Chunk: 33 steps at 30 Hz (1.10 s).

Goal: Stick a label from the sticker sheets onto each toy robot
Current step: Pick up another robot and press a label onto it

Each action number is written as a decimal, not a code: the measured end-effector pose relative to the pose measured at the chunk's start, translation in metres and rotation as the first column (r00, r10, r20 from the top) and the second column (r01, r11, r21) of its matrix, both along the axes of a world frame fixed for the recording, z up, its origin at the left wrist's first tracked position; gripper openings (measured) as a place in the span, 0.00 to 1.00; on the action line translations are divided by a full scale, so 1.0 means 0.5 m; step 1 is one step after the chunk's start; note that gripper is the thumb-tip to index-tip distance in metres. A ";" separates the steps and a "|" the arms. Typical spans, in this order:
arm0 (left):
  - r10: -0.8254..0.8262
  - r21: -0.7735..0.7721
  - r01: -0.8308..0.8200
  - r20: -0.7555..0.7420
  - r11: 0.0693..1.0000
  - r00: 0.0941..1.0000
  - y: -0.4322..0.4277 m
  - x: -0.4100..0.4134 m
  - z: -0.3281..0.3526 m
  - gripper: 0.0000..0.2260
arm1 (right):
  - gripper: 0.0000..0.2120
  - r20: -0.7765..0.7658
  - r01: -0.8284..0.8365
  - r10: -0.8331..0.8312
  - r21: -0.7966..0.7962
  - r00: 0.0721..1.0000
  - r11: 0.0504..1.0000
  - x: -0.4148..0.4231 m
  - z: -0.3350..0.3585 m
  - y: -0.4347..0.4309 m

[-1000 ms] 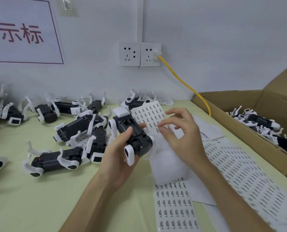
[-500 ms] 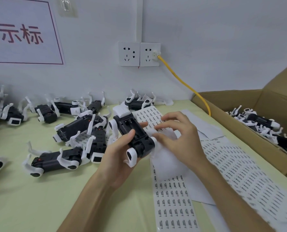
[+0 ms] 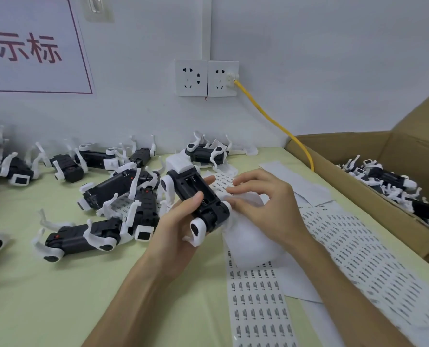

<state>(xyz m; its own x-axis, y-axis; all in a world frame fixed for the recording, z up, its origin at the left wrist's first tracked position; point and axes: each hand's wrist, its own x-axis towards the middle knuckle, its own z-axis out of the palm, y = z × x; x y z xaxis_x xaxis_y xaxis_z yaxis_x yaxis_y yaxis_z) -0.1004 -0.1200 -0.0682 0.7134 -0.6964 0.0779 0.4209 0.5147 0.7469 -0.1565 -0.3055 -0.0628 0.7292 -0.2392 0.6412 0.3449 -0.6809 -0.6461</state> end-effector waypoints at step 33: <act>-0.021 0.276 -0.060 0.282 0.959 0.959 0.001 0.002 -0.006 0.22 | 0.03 -0.142 -0.088 0.076 -0.084 0.987 0.993 -0.005 0.002 -0.026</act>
